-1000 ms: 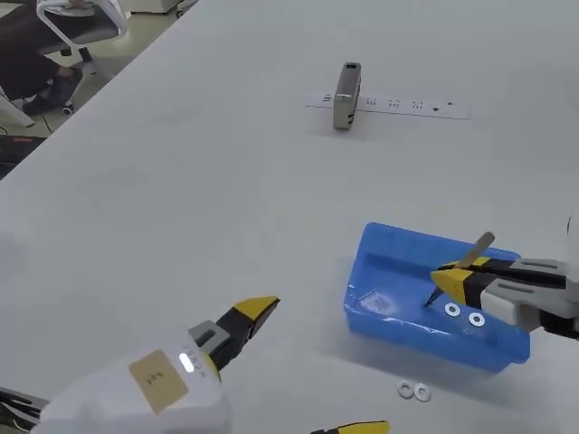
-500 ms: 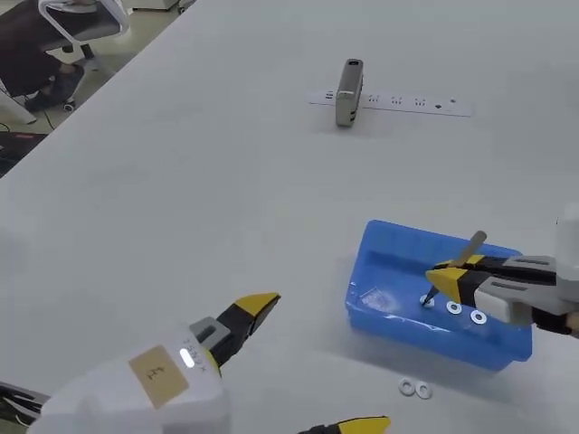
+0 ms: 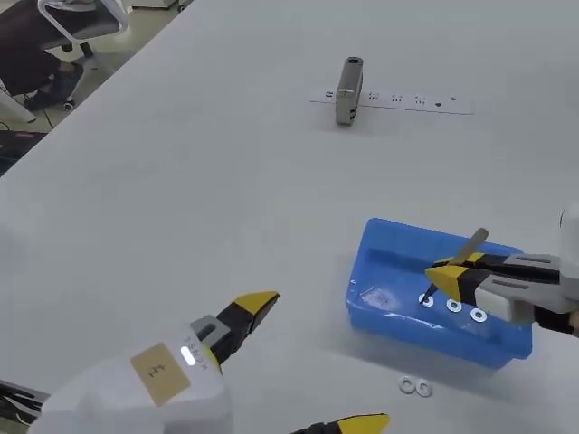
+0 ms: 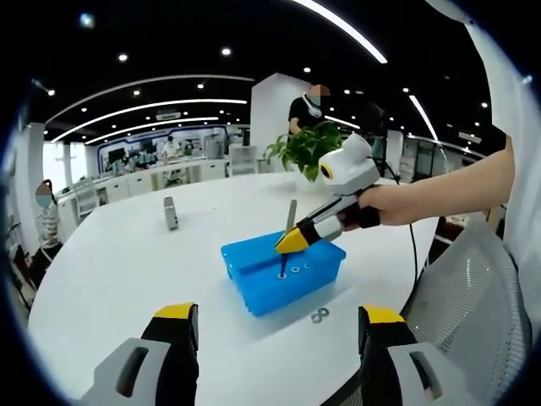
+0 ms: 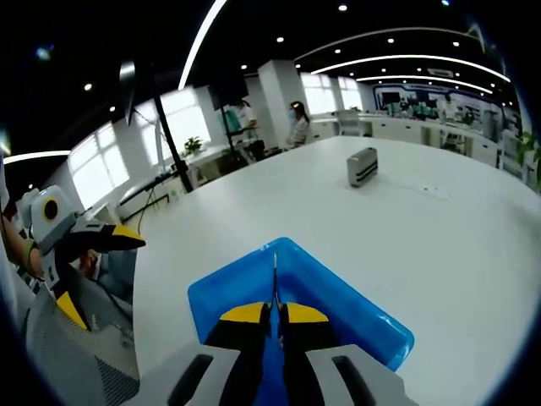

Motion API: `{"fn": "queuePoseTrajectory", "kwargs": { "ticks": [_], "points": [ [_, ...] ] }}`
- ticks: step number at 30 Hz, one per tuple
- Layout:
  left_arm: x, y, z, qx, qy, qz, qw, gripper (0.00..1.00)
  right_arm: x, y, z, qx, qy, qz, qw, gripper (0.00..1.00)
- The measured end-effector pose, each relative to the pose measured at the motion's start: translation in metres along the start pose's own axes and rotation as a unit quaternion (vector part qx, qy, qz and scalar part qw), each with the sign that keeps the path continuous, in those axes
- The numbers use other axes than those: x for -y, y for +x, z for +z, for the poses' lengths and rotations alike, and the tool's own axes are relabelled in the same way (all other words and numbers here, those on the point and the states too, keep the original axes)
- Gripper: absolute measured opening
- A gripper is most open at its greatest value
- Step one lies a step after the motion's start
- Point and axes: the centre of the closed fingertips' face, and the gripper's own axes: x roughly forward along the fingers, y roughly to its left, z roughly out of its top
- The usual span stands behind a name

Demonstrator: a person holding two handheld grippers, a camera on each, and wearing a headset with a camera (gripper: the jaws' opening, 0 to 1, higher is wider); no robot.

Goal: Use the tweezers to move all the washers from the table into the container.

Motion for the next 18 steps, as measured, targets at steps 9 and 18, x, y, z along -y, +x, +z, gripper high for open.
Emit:
{"fn": "queuePoseTrajectory", "kwargs": {
  "ticks": [9, 18],
  "points": [
    [0.000, 0.000, 0.000, 0.000, -0.002, 0.000, 1.0000, 0.78, -0.011, -0.008, 0.011, 0.024, 0.011, 0.009, 0.9996, 0.03],
    [0.001, 0.000, 0.001, 0.001, 0.001, -0.003, 1.0000, 0.78, -0.025, -0.025, 0.022, 0.053, 0.021, 0.013, 0.9983, 0.03]
  ]
}}
